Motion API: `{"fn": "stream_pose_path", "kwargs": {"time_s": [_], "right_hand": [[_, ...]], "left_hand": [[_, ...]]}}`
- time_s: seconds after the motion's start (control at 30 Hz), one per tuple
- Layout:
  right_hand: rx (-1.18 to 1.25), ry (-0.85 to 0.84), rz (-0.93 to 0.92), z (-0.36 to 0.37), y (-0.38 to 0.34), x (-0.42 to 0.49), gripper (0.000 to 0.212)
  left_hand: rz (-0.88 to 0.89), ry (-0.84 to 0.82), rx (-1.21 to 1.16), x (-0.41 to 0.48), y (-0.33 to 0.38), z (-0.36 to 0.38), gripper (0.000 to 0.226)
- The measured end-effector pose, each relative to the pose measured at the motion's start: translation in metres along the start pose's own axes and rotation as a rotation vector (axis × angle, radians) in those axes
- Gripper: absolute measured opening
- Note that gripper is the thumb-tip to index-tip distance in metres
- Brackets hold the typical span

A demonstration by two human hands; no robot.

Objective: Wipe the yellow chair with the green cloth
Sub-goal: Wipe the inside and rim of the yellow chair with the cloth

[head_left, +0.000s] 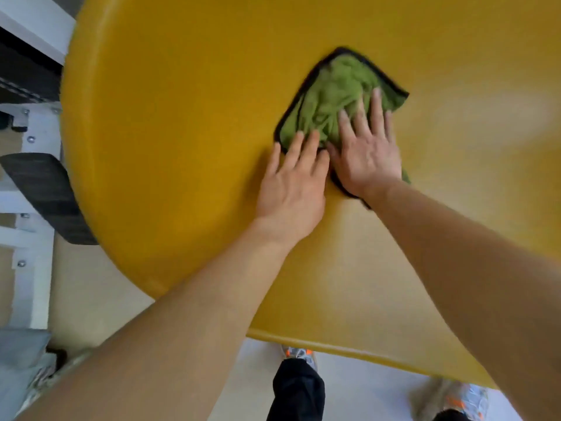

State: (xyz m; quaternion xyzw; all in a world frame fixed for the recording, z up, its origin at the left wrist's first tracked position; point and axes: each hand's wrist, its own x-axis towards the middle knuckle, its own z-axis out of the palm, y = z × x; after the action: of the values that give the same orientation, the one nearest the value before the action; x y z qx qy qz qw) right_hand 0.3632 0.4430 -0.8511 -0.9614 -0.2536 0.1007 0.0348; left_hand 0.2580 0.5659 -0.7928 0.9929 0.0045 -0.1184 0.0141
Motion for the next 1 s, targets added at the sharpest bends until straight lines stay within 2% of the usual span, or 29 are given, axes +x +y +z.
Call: {"fn": "stream_pose_path", "kwargs": {"time_s": [0.07,0.1,0.17,0.27,0.37,0.43,0.5,0.57,0.63,0.67,0.73,0.8,0.87,1.0], "right_hand": [[0.031,0.185,0.031,-0.007,0.008,0.026,0.063],[0.061,0.193,0.006,-0.001,0.006,0.023,0.062],[0.11,0.095,-0.052,0.022,-0.003,-0.011,0.062],[0.113,-0.114,-0.142,0.047,-0.006,-0.103,0.063],[0.024,-0.274,-0.312,0.048,0.012,-0.183,0.06],[-0.047,-0.367,-0.445,0.037,0.033,-0.201,0.058],[-0.104,-0.377,-0.502,0.029,0.062,-0.192,0.058],[-0.138,-0.273,-0.333,0.022,0.099,-0.163,0.06],[-0.124,-0.14,0.018,0.015,0.136,-0.125,0.054],[-0.105,-0.101,0.154,0.01,0.149,-0.107,0.051],[-0.073,-0.053,0.271,0.012,0.152,-0.087,0.048],[-0.011,-0.049,0.245,0.024,0.127,-0.092,0.05],[0.055,-0.108,0.105,0.039,0.084,-0.116,0.053],[0.158,-0.261,-0.136,0.052,-0.005,-0.167,0.058]], "left_hand": [[-0.042,0.134,0.029,0.045,-0.004,-0.01,0.06],[-0.059,0.169,0.035,0.059,-0.005,-0.012,0.056],[-0.066,0.16,0.02,0.061,0.0,-0.006,0.043],[-0.012,-0.008,-0.015,-0.002,0.019,0.015,0.03],[0.128,-0.241,-0.039,-0.076,0.044,0.022,0.018],[0.2,-0.329,-0.103,-0.09,0.061,0.026,0.021],[0.241,-0.334,-0.13,-0.077,0.073,0.032,0.03],[0.266,-0.287,-0.132,-0.039,0.083,0.038,0.05],[0.231,-0.259,-0.121,0.011,0.094,0.038,0.068],[0.211,-0.25,-0.102,0.034,0.101,0.037,0.068],[0.194,-0.224,-0.054,0.063,0.115,0.032,0.061],[0.174,-0.215,-0.033,0.06,0.115,0.024,0.051],[0.162,-0.223,0.047,0.031,0.093,0.018,0.04],[0.16,-0.466,0.162,-0.041,0.025,-0.012,0.025]]}}
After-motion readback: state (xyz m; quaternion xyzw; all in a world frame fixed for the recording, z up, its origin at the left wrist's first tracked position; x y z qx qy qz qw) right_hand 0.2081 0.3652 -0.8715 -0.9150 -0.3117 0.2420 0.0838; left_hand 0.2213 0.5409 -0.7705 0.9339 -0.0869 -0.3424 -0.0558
